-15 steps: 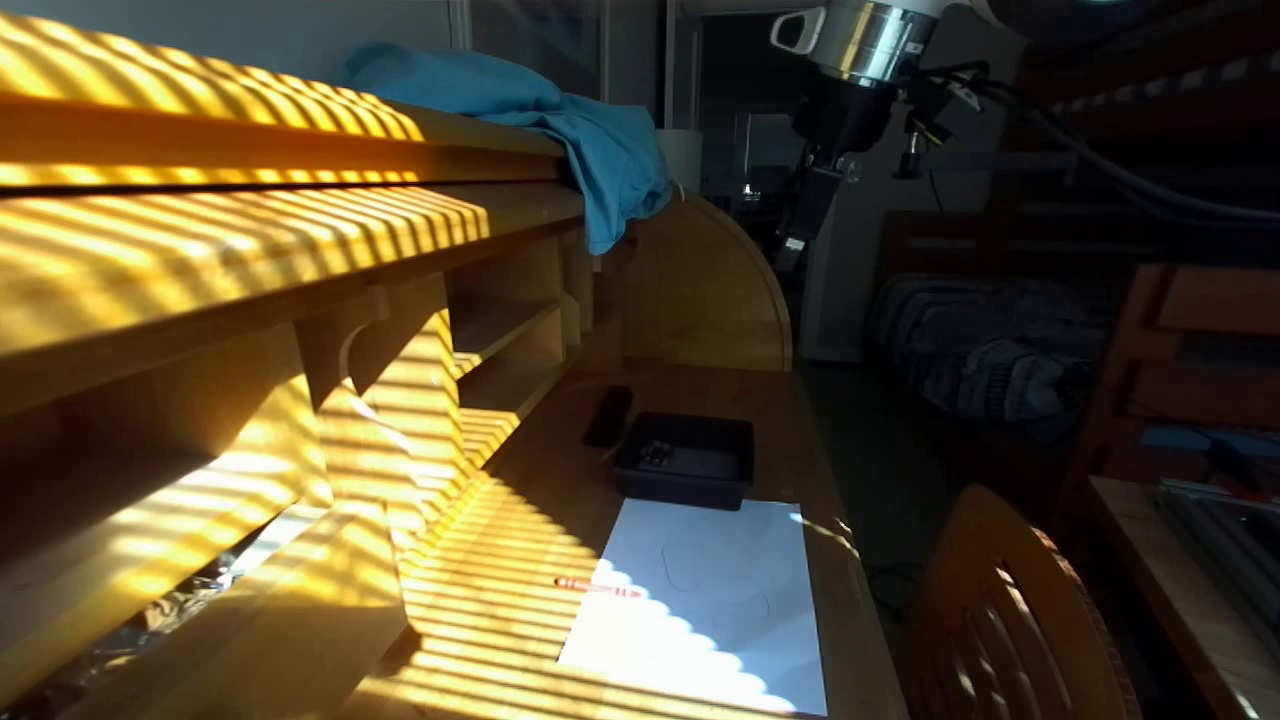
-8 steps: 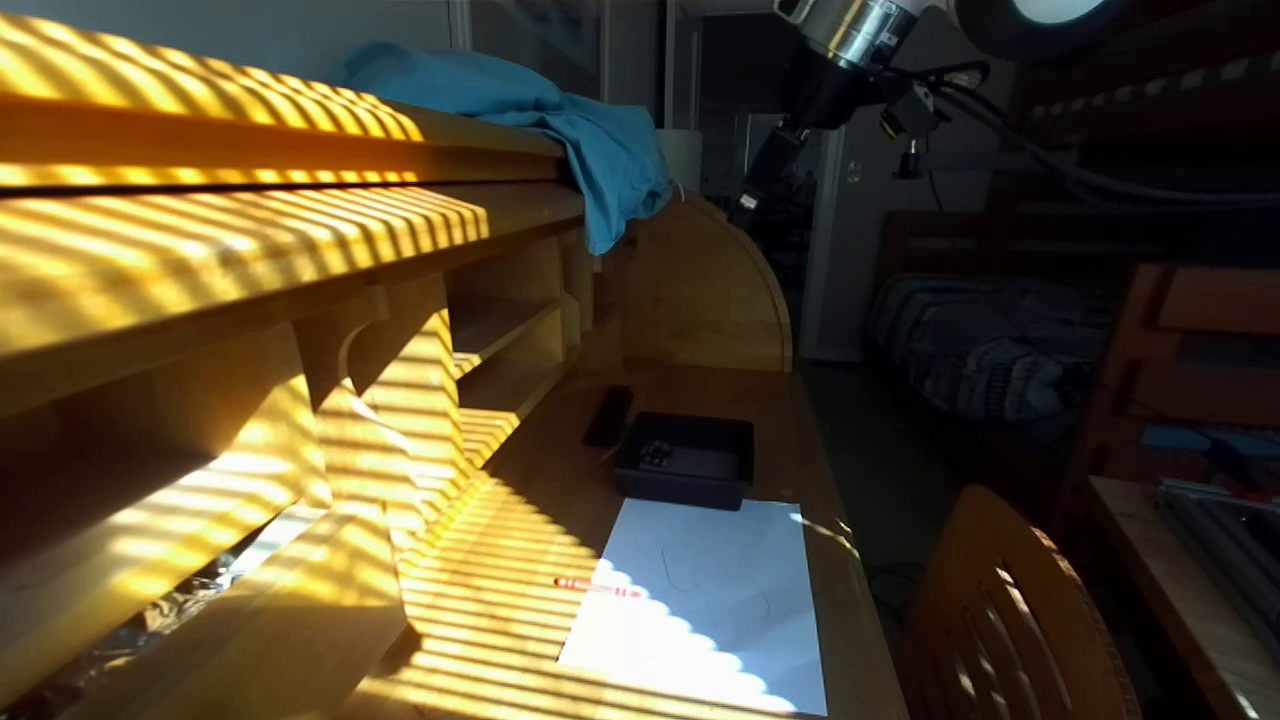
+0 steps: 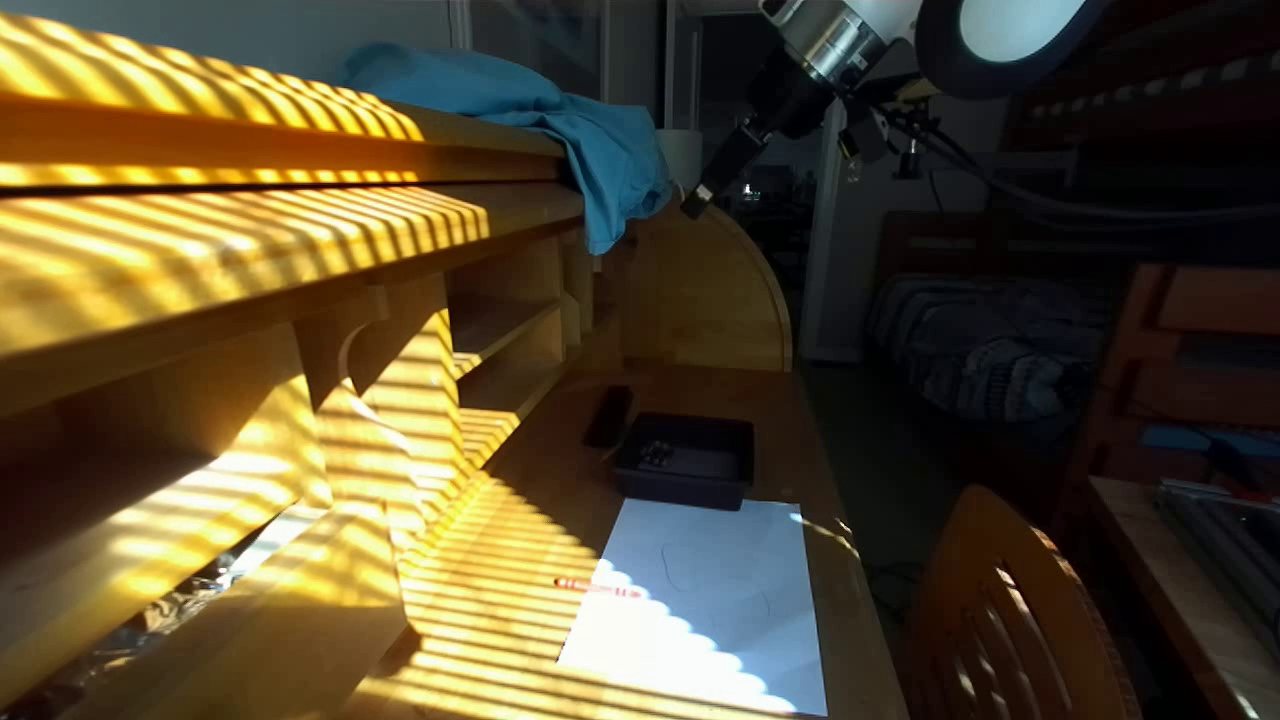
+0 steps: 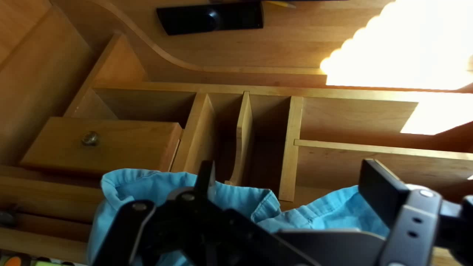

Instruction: Put the cloth on the desk

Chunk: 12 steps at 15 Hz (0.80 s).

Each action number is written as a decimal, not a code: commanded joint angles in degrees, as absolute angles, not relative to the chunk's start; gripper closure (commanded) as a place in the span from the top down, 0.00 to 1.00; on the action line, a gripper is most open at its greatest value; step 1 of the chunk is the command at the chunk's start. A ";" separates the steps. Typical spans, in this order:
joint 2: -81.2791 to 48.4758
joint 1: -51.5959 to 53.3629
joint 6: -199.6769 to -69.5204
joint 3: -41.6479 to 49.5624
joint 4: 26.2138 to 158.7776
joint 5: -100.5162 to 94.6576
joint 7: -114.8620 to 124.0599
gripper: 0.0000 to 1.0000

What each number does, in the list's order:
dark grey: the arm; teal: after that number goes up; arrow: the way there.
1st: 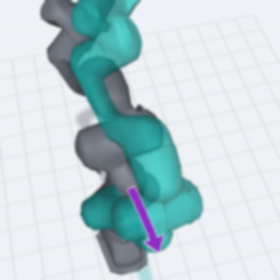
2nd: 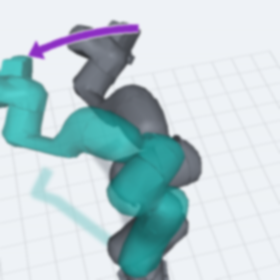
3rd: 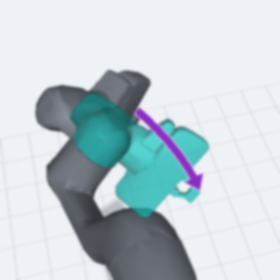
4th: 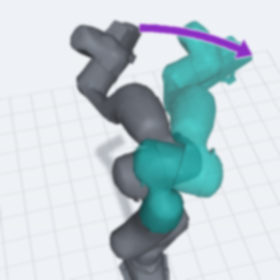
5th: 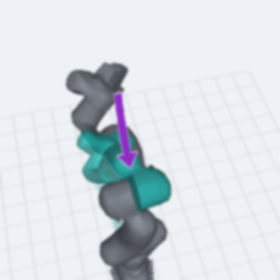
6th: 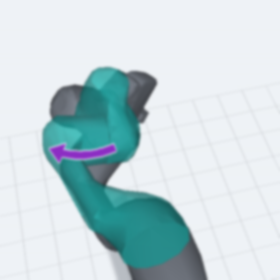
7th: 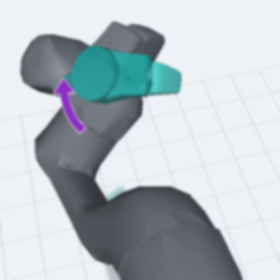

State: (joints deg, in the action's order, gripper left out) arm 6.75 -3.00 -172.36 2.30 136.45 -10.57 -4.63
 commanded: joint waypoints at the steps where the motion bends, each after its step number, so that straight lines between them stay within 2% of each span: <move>1: 3.44 0.00 -175.68 4.15 134.16 -4.21 -11.40 1.00; 12: -1.87 -0.56 -181.74 5.10 127.86 -0.91 -15.90 1.00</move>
State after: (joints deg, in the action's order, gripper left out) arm 0.75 -0.66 -179.75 4.85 130.74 -3.12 -13.83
